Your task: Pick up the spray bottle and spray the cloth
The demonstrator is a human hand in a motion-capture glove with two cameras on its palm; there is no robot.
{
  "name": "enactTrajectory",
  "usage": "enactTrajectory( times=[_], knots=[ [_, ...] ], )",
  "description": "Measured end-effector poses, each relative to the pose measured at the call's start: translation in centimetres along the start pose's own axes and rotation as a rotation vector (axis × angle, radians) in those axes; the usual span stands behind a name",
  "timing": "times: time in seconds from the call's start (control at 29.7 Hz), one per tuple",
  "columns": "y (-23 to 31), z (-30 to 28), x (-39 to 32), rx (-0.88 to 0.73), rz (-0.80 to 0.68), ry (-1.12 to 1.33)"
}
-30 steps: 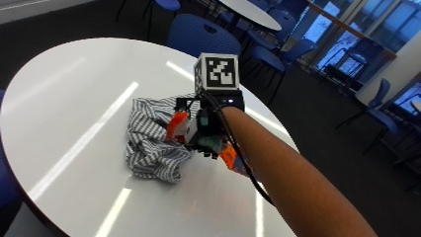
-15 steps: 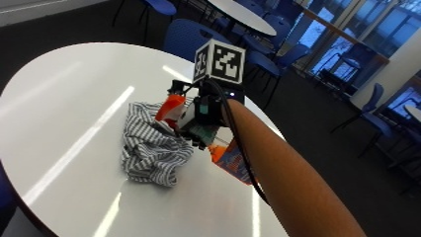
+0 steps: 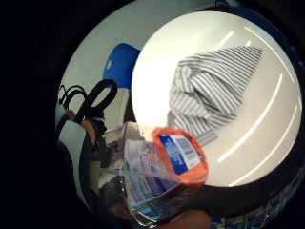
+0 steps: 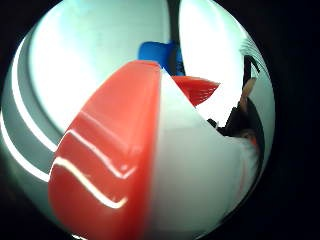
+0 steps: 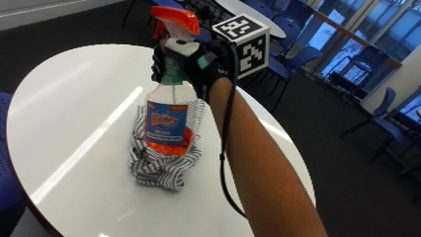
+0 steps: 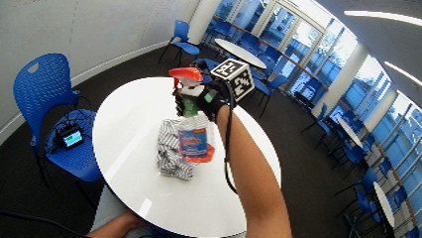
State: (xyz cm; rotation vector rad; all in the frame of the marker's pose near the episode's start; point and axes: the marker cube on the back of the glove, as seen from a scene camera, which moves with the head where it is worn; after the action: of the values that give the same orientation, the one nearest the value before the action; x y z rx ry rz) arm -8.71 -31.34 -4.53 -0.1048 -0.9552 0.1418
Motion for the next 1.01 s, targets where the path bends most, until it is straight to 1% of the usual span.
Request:
enactTrajectory(
  times=[0.13, 0.34, 0.44, 0.54, 0.67, 0.81, 1.01],
  knots=[
    [-0.3, 0.8, -1.2, 0.198, -0.102, -0.136],
    [-1.1, 0.6, -2.0, 0.489, -0.235, -0.21],
    [-2.3, -0.1, -1.9, 0.602, -0.265, -0.236],
    [-4.5, -1.0, -2.1, 0.685, -0.265, -0.269],
    [-7.6, -1.7, -2.8, 0.737, -0.222, -0.286],
    [-9.0, -0.9, -2.6, 0.712, -0.179, -0.248],
    [-9.5, 0.4, -2.8, 0.677, -0.147, -0.184]
  ],
)
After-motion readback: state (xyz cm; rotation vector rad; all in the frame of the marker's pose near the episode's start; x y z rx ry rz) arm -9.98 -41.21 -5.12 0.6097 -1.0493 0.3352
